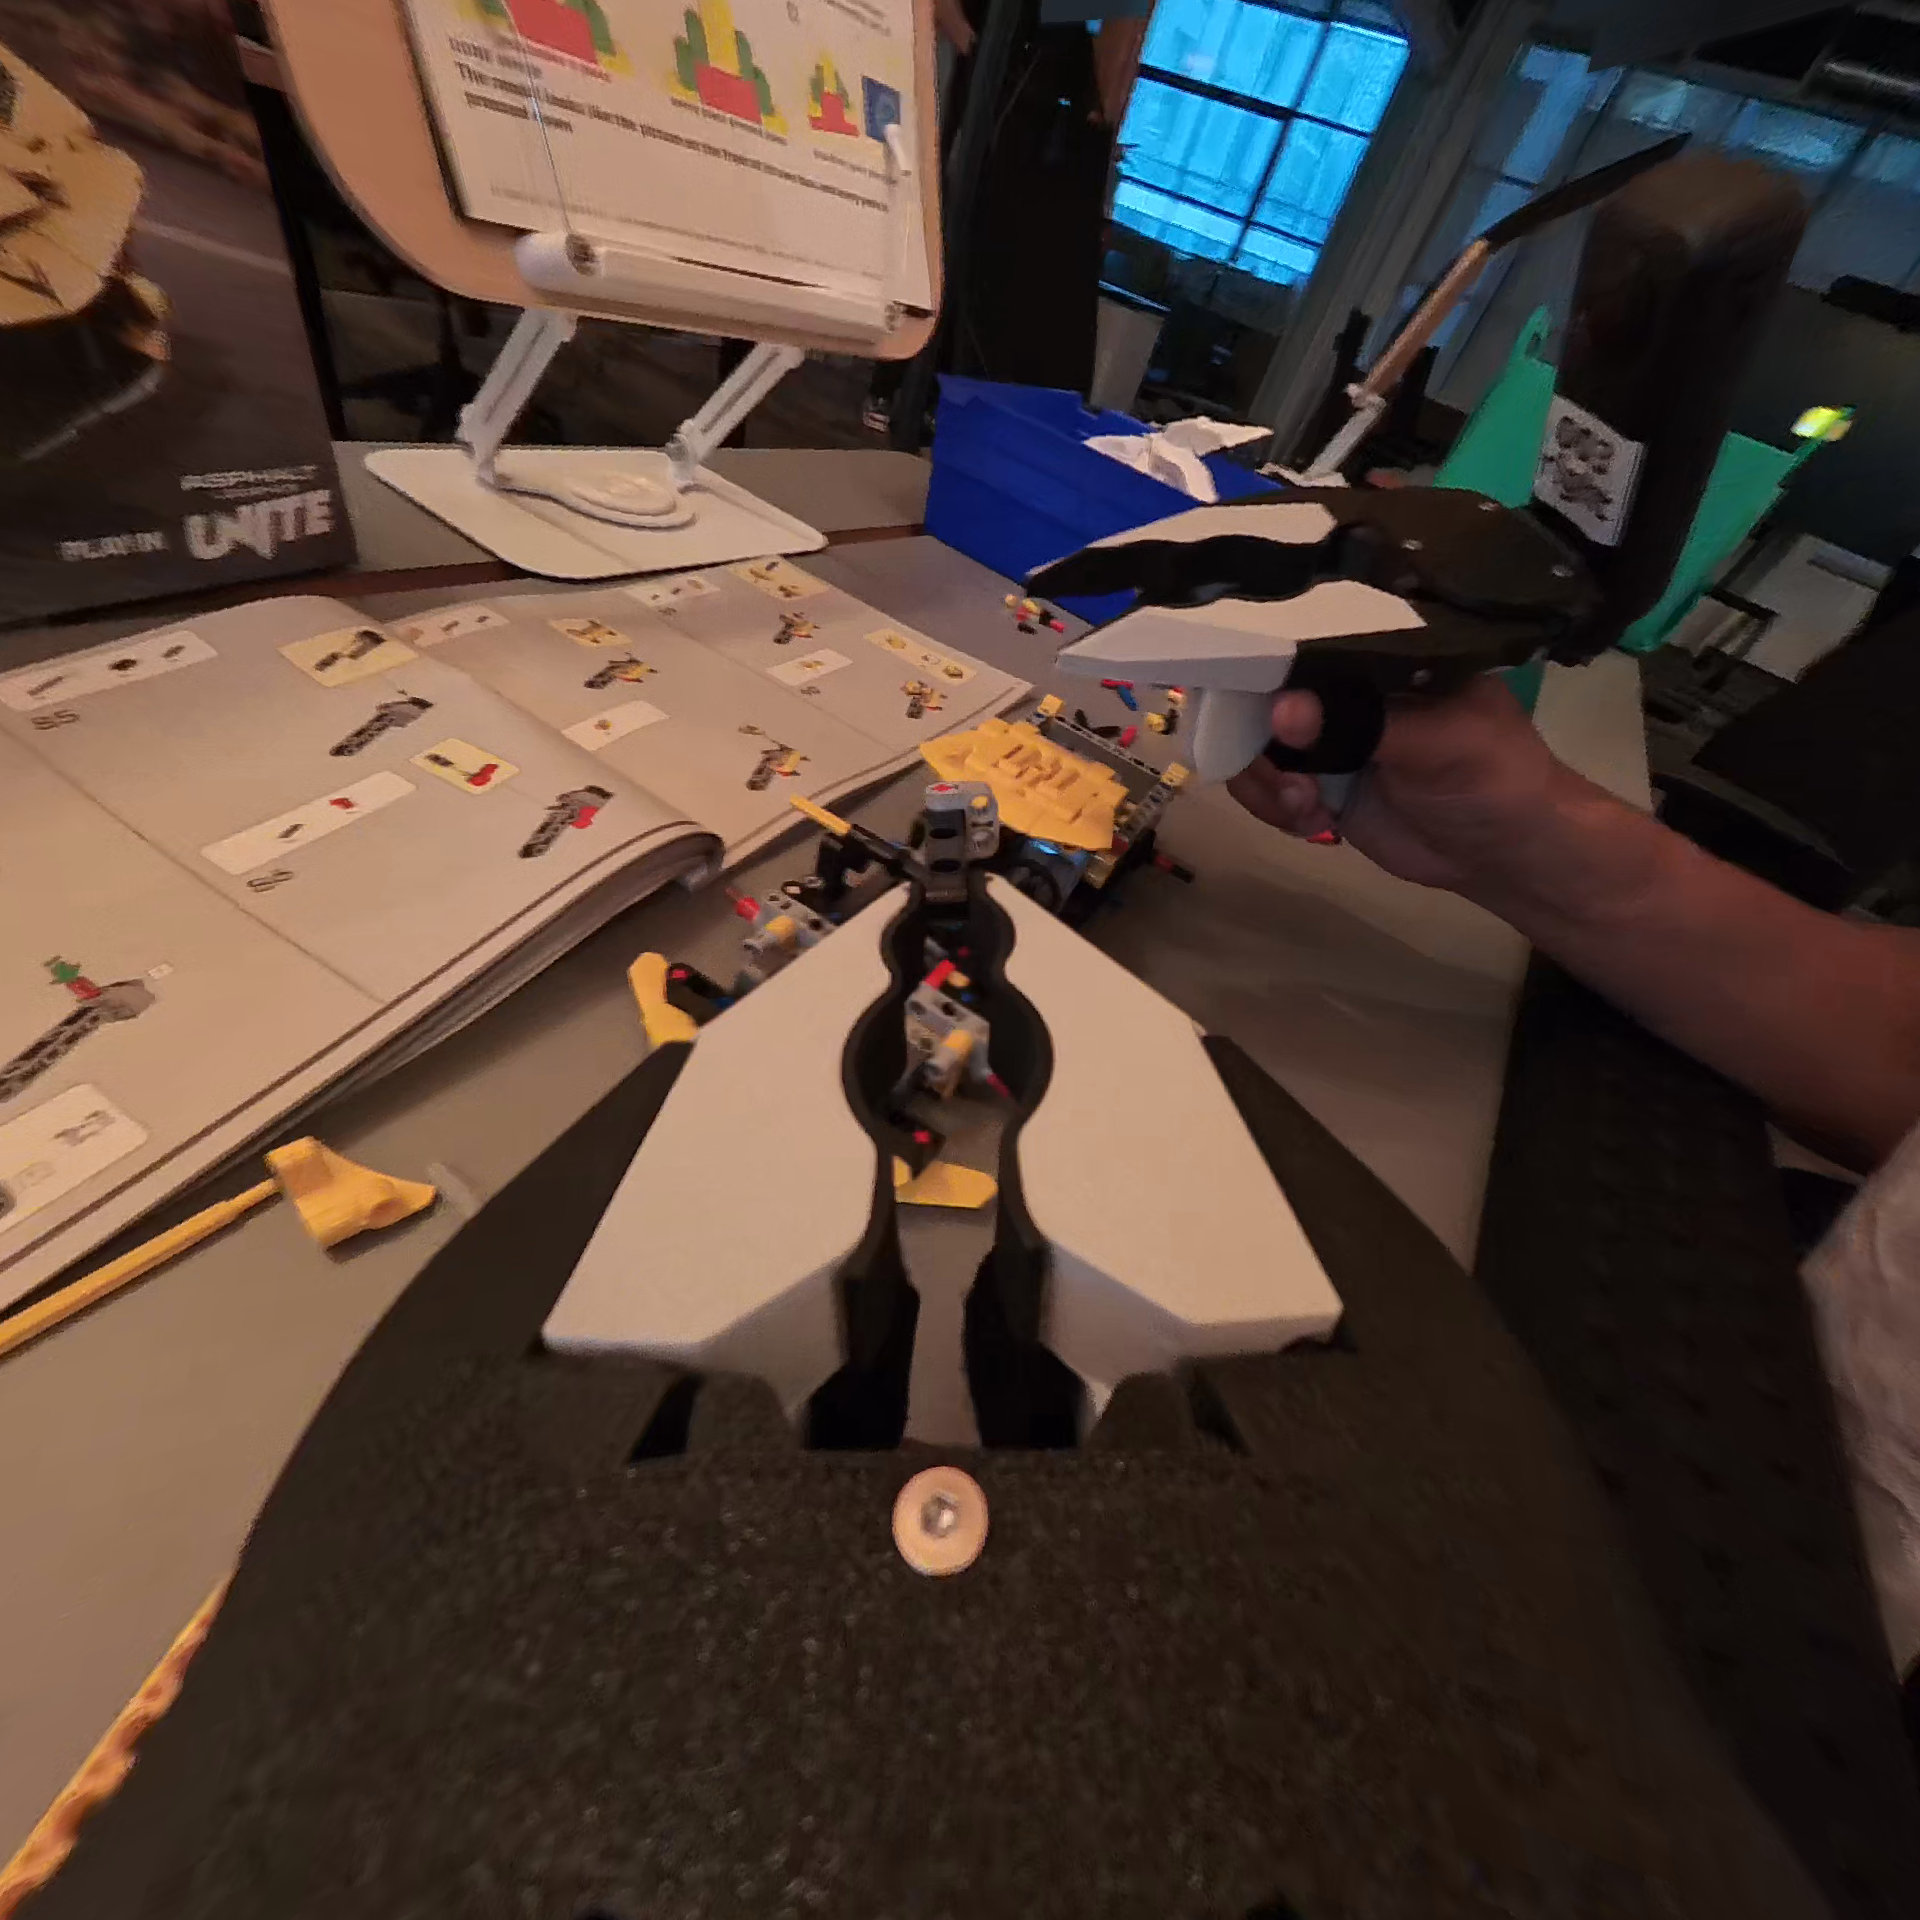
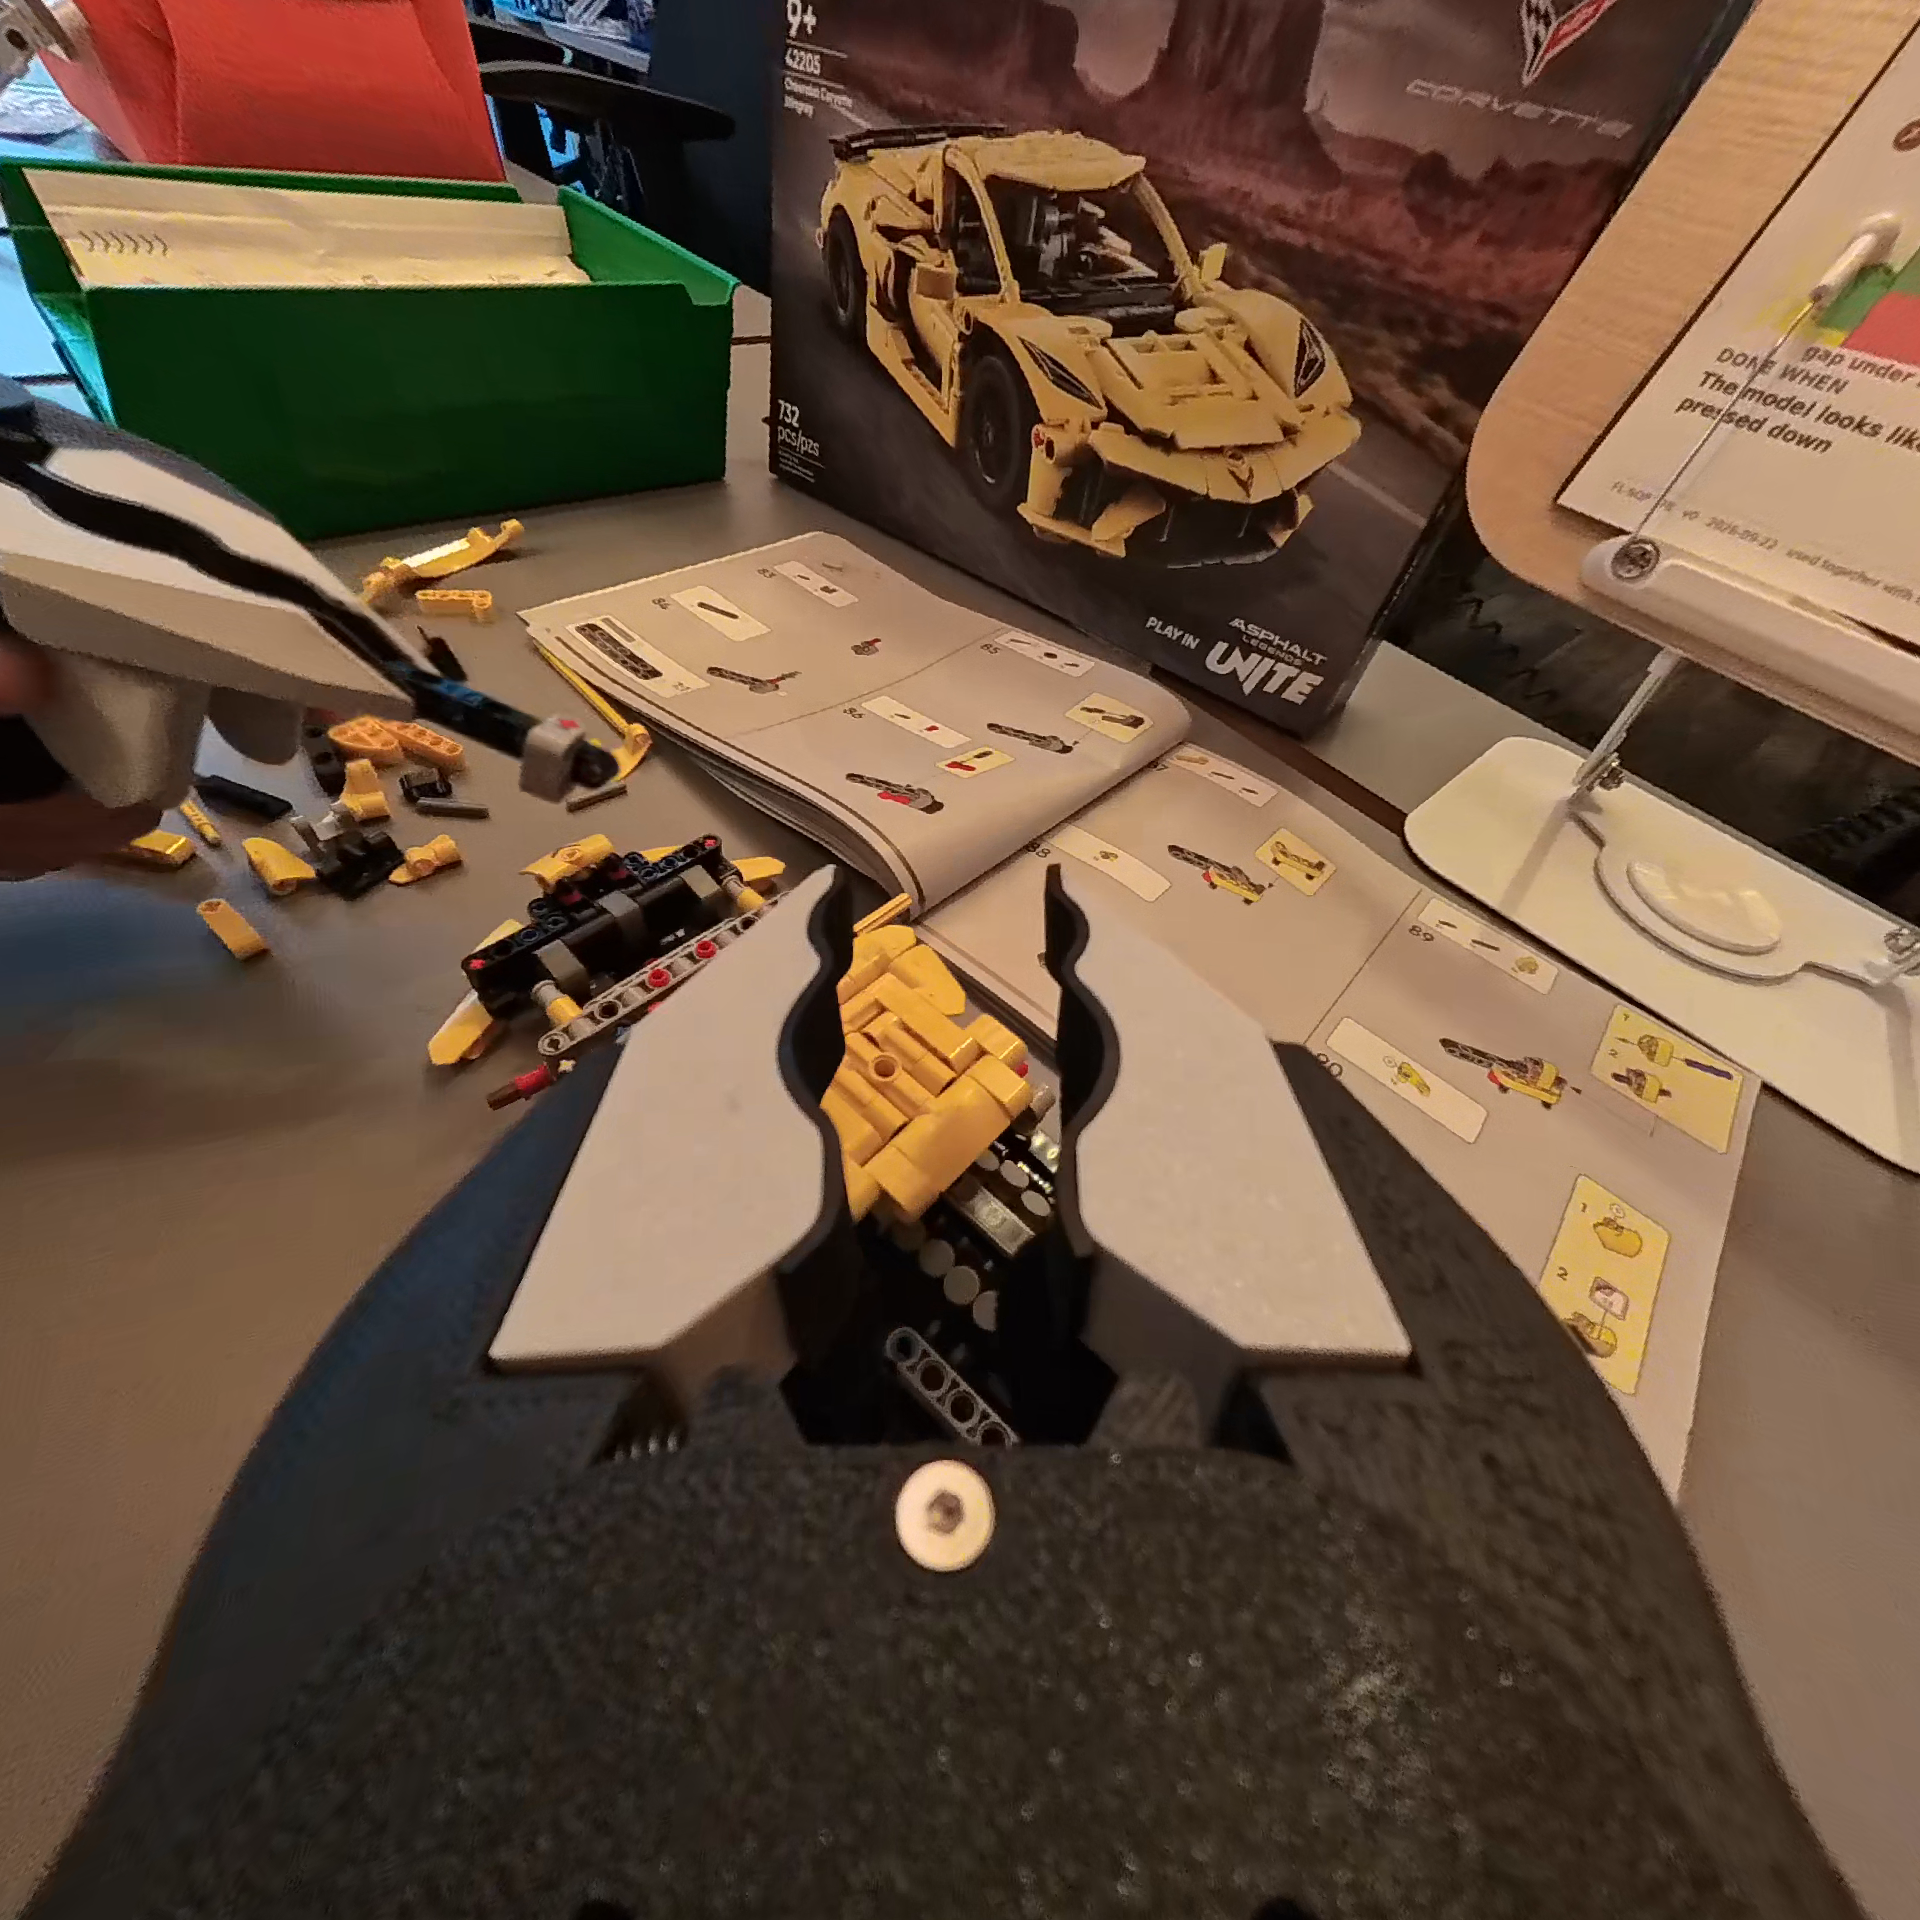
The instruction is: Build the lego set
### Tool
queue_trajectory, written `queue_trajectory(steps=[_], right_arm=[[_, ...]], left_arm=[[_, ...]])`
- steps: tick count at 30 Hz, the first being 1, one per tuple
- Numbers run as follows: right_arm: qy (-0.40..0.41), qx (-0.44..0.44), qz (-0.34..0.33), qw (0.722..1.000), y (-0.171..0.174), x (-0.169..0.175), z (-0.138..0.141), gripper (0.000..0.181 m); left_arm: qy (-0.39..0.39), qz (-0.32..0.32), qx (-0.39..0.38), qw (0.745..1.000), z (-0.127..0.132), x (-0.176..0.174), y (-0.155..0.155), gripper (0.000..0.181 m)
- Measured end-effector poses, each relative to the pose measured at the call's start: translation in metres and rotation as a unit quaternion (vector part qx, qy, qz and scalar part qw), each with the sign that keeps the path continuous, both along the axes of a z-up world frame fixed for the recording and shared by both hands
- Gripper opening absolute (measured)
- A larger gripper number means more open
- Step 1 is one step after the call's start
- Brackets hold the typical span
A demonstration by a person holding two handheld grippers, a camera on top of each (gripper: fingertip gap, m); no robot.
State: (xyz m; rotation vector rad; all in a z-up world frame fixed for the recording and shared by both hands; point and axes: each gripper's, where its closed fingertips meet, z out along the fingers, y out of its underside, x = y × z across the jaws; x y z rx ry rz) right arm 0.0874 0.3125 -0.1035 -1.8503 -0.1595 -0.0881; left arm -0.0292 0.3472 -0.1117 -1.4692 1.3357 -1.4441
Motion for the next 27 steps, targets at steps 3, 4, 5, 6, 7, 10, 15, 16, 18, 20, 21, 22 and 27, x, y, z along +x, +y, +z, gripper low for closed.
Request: queue_trajectory(steps=[3, 4, 5, 6, 7, 10, 15, 16, 18, 20, 21, 22, 27], right_arm=[[-0.007, -0.004, -0.003, 1.0, 0.0, 0.002, -0.002, 0.035], [-0.005, -0.003, -0.003, 1.0, 0.0, 0.002, -0.001, 0.035], [-0.001, -0.003, -0.002, 1.0, 0.0, 0.003, -0.001, 0.035], [0.002, -0.002, -0.004, 1.0, -0.001, 0.004, 0.0, 0.035], [0.004, 0.0, -0.005, 1.0, -0.001, 0.005, 0.001, 0.035], [0.011, 0.005, -0.004, 1.0, -0.002, 0.006, 0.003, 0.034], [0.009, 0.002, 0.009, 1.0, -0.002, -0.001, 0.003, 0.033], [0.004, 0.001, 0.011, 1.0, -0.002, -0.002, 0.003, 0.033], [-0.007, -0.001, 0.014, 1.0, -0.002, -0.005, 0.003, 0.034], [-0.015, -0.003, 0.017, 1.0, -0.002, -0.007, 0.002, 0.034], [-0.016, -0.005, 0.019, 1.0, -0.002, -0.008, 0.001, 0.034], [-0.015, -0.005, 0.02, 1.0, -0.002, -0.009, 0.001, 0.034], [-0.014, -0.001, 0.023, 1.0, -0.001, -0.01, 0.002, 0.034]], left_arm=[[0.005, -0.096, -0.003, 0.995, -0.002, -0.003, -0.037, 0.007], [0.015, -0.134, 0.014, 0.991, -0.006, -0.005, -0.054, 0.007], [0.031, -0.164, 0.046, 0.985, -0.014, -0.007, -0.07, 0.007], [0.05, -0.188, 0.085, 0.977, -0.024, -0.009, -0.084, 0.008], [0.072, -0.208, 0.119, 0.968, -0.035, -0.01, -0.095, 0.008], [0.129, -0.246, 0.158, 0.948, -0.062, -0.014, -0.113, 0.008], [0.198, -0.258, 0.171, 0.93, -0.089, -0.019, -0.117, 0.007], [0.212, -0.258, 0.183, 0.925, -0.095, -0.02, -0.117, 0.008], [0.216, -0.255, 0.196, 0.922, -0.098, -0.02, -0.119, 0.008], [0.22, -0.253, 0.201, 0.92, -0.099, -0.02, -0.121, 0.008], [0.218, -0.252, 0.205, 0.92, -0.099, -0.02, -0.122, 0.01], [0.217, -0.255, 0.202, 0.92, -0.098, -0.021, -0.124, 0.021], [0.176, -0.183, 0.155, 0.955, -0.057, -0.031, -0.079, 0.031]])
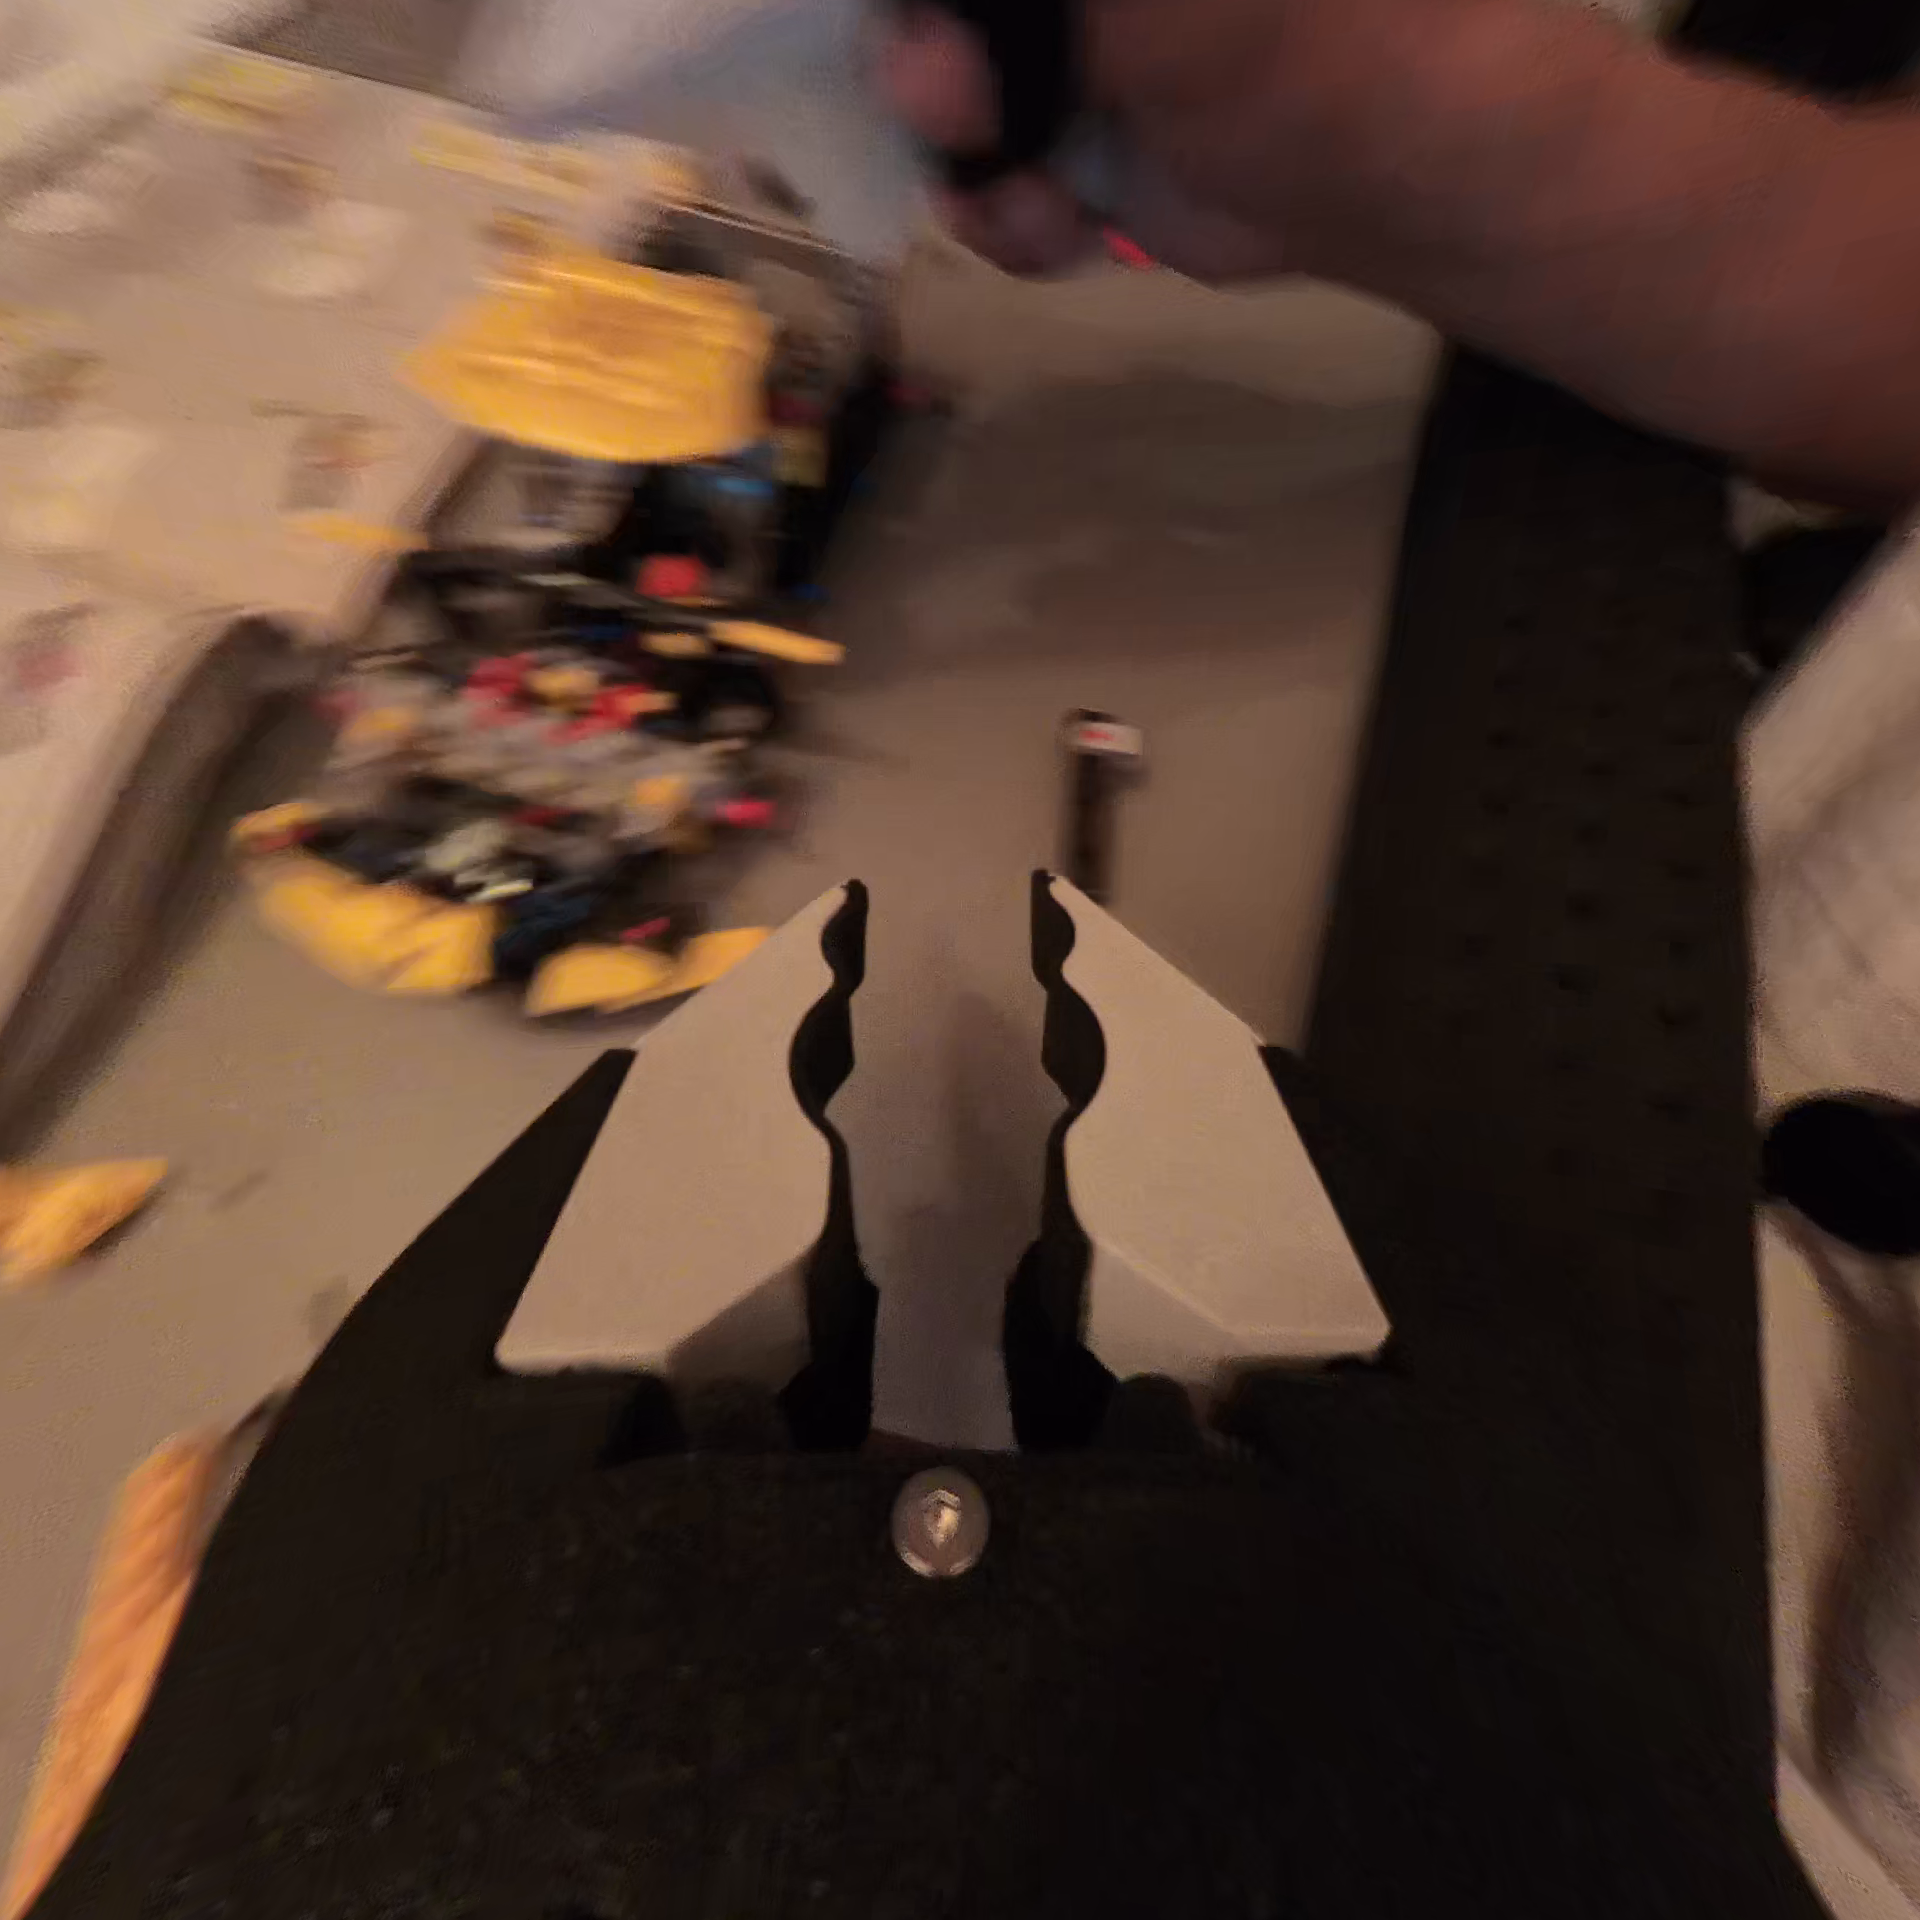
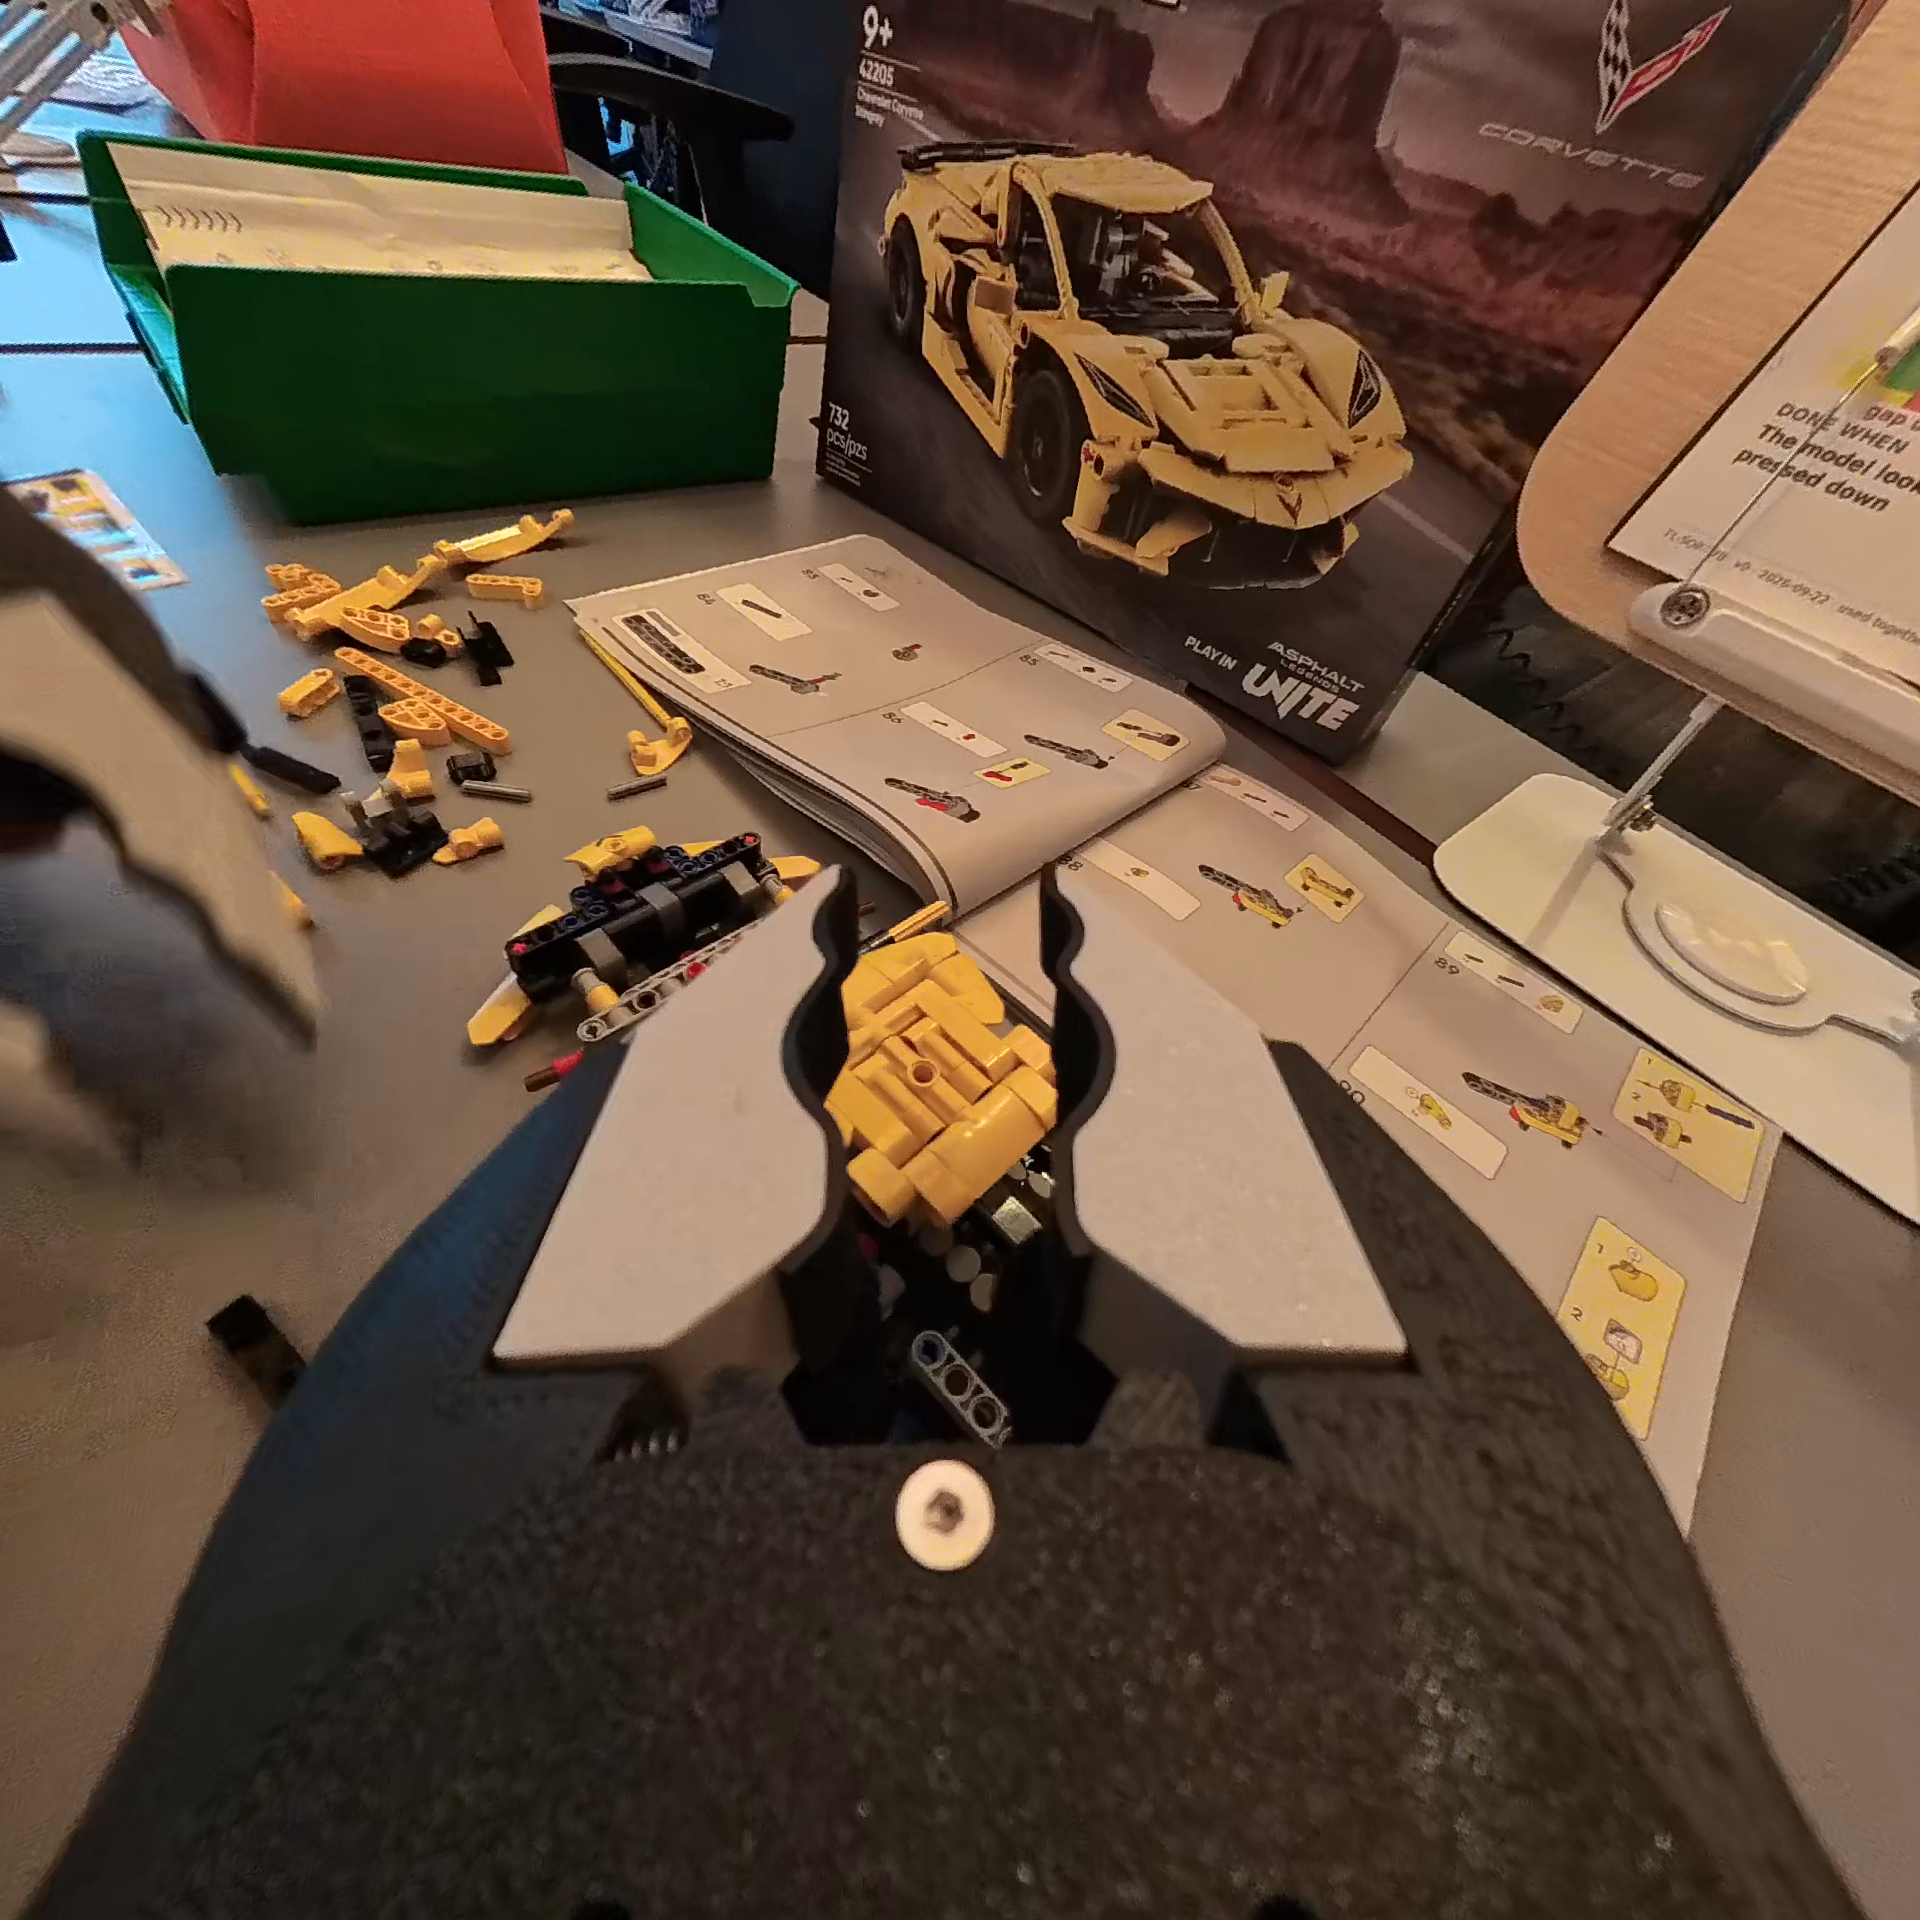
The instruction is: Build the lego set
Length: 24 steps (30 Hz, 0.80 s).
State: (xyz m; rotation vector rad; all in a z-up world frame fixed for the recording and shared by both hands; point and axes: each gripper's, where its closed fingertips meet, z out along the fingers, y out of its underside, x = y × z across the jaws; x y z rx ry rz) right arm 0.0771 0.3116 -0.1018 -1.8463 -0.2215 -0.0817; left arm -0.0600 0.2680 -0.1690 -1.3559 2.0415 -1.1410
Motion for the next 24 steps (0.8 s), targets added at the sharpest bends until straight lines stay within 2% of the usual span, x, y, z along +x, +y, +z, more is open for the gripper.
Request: queue_trajectory(steps=[2, 3, 5, 7, 9, 13, 15, 16, 18, 21, 24], right_arm=[[0.0, -0.005, -0.002, 1.0, 0.0, 0.001, -0.003, 0.034], [0.0, -0.006, -0.002, 1.0, 0.0, 0.001, -0.003, 0.034], [0.0, -0.006, 0.0, 1.0, 0.0, 0.0, -0.002, 0.034], [-0.003, -0.002, 0.002, 1.0, 0.0, -0.001, 0.0, 0.033], [-0.008, -0.003, 0.002, 1.0, -0.001, -0.001, 0.0, 0.033], [-0.014, -0.004, -0.003, 1.0, -0.001, 0.003, 0.0, 0.033], [-0.009, -0.004, -0.003, 1.0, -0.002, 0.004, 0.0, 0.033], [-0.007, -0.005, -0.003, 1.0, -0.002, 0.004, -0.001, 0.032], [-0.006, -0.005, -0.003, 1.0, -0.001, 0.004, -0.001, 0.032], [-0.006, -0.01, 0.001, 1.0, 0.0, 0.003, -0.004, 0.032], [-0.004, -0.014, 0.006, 1.0, 0.0, 0.0, -0.007, 0.032]], left_arm=[[-0.01, 0.125, 0.003, 0.992, 0.014, -0.003, 0.066, 0.019], [0.009, 0.184, 0.023, 0.983, 0.012, -0.008, 0.1, 0.018], [0.069, 0.235, 0.073, 0.967, -0.004, -0.021, 0.143, 0.019], [0.113, 0.259, 0.085, 0.955, -0.016, -0.027, 0.161, 0.019], [0.133, 0.236, 0.069, 0.96, -0.024, -0.025, 0.154, 0.02], [0.16, 0.208, 0.094, 0.96, -0.036, -0.023, 0.149, 0.02], [0.177, 0.198, 0.094, 0.959, -0.042, -0.024, 0.148, 0.015], [0.178, 0.191, 0.092, 0.961, -0.044, -0.023, 0.146, 0.003], [0.185, 0.181, 0.103, 0.96, -0.043, -0.025, 0.147, 0.003], [0.158, 0.153, 0.141, 0.965, -0.017, -0.022, 0.167, 0.003], [0.132, 0.066, 0.205, 0.968, 0.015, -0.014, 0.209, 0.003]])
